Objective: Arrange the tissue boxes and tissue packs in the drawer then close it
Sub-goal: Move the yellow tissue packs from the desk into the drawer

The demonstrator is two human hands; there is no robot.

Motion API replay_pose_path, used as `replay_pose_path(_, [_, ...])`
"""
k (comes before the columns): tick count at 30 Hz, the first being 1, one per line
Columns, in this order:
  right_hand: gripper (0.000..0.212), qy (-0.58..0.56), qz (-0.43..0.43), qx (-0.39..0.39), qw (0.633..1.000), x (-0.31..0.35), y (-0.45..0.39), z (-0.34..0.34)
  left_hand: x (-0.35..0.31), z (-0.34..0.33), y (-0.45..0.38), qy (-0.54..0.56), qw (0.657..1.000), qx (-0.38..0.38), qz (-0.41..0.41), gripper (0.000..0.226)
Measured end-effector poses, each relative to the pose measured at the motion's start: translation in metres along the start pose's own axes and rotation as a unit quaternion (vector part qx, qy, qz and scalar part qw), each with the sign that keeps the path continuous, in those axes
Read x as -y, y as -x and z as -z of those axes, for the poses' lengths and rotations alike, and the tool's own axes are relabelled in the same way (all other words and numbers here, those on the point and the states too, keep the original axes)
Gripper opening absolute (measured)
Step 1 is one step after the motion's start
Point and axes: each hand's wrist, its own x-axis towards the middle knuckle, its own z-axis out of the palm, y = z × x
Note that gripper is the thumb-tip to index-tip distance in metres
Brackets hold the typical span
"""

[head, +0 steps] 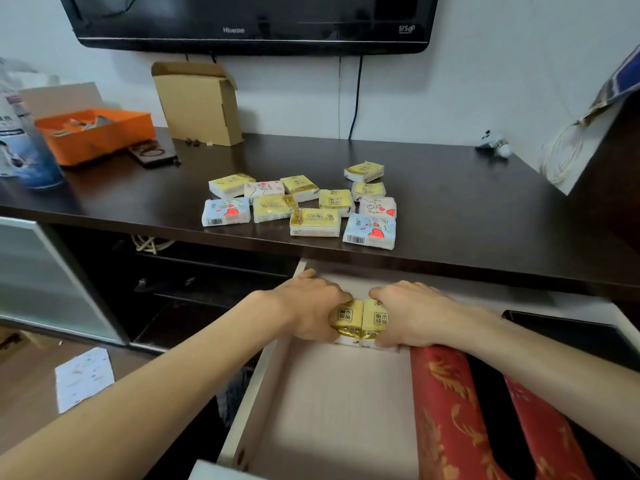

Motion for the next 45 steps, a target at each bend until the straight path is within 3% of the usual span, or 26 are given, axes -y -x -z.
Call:
replay_pose_path(5, [0.039,-0.028,0.004,0.001,1.0,-0.003,-0.001,-0.004,0.005,-0.005,-0.004,0.0,1.0,-0.025,-0.014,0.044])
replay_pose_path(11, [0.042,-0.037,-0.001,0.007,0.999,-0.004,-0.003,-0.006,0.007,-0.012,-0.004,-0.004,0.999,-0.039,-0.026,0.06])
replay_pose_path(17, [0.057,-0.059,-0.004,0.015,0.998,0.002,0.008,0.004,0.004,-0.009,0.0,-0.001,0.999,-0.046,-0.021,0.067])
replay_pose_path(22, [0.05,-0.083,0.032,-0.006,0.996,0.007,0.028,0.021,0.0,0.018,0.015,0.063,0.997,-0.047,-0.021,0.056])
replay_pose_path(26, [0.046,-0.182,0.047,-0.112,0.976,0.007,0.05,0.047,0.01,0.054,0.04,0.105,0.98,-0.167,0.017,0.037])
replay_pose_path(29, [0.014,-0.271,0.069,-0.173,0.944,0.003,0.037,0.076,0.024,0.073,0.047,0.15,0.945,-0.28,0.075,0.032])
replay_pose_path(30, [0.006,-0.28,0.08,-0.194,0.937,0.001,0.027,0.087,0.031,0.076,0.045,0.15,0.937,-0.298,0.1,0.032])
replay_pose_path(33, [0.009,-0.292,0.099,-0.219,0.926,0.003,-0.009,0.113,0.059,0.076,0.037,0.147,0.918,-0.32,0.18,0.031])
replay_pose_path(36, [0.011,-0.258,0.11,-0.195,0.94,0.014,-0.043,0.123,0.092,0.07,0.036,0.146,0.888,-0.343,0.269,0.034])
replay_pose_path(38, [0.024,-0.2,0.115,-0.162,0.959,0.024,-0.058,0.121,0.106,0.066,0.035,0.153,0.875,-0.35,0.296,0.038])
replay_pose_path(41, [0.045,-0.072,0.116,-0.137,0.981,0.038,-0.072,0.115,0.109,0.059,0.031,0.137,0.906,-0.315,0.247,0.044])
replay_pose_path(45, [0.038,-0.036,0.119,-0.156,0.98,0.037,-0.081,0.106,0.103,0.054,0.027,0.077,0.944,-0.237,0.217,0.038])
